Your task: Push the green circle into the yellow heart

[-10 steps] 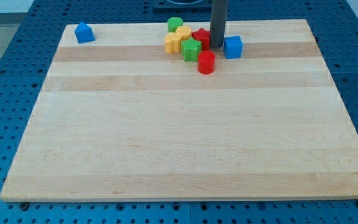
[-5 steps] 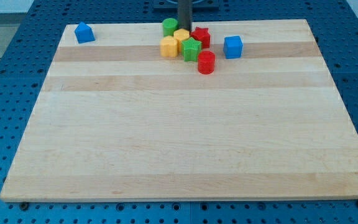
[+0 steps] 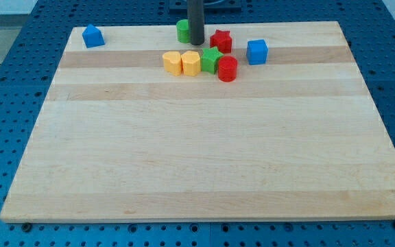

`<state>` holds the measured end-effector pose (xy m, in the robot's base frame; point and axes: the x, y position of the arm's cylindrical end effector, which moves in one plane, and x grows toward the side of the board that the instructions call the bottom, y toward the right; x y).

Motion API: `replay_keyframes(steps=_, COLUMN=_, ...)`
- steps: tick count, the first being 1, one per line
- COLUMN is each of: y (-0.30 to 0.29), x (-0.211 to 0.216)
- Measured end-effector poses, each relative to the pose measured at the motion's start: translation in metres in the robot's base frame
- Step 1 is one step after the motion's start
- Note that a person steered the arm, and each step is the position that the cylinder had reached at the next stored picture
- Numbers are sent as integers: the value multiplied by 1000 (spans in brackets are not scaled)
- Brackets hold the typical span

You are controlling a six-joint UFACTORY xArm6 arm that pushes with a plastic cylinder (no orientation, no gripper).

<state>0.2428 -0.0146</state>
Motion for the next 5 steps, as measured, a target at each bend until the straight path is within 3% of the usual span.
replay_keyframes(steps=3, y=-2, x=-50)
replay_keyframes(steps=4, y=-45, x=-47)
replay_keyframes(steps=5, y=-63, x=-10)
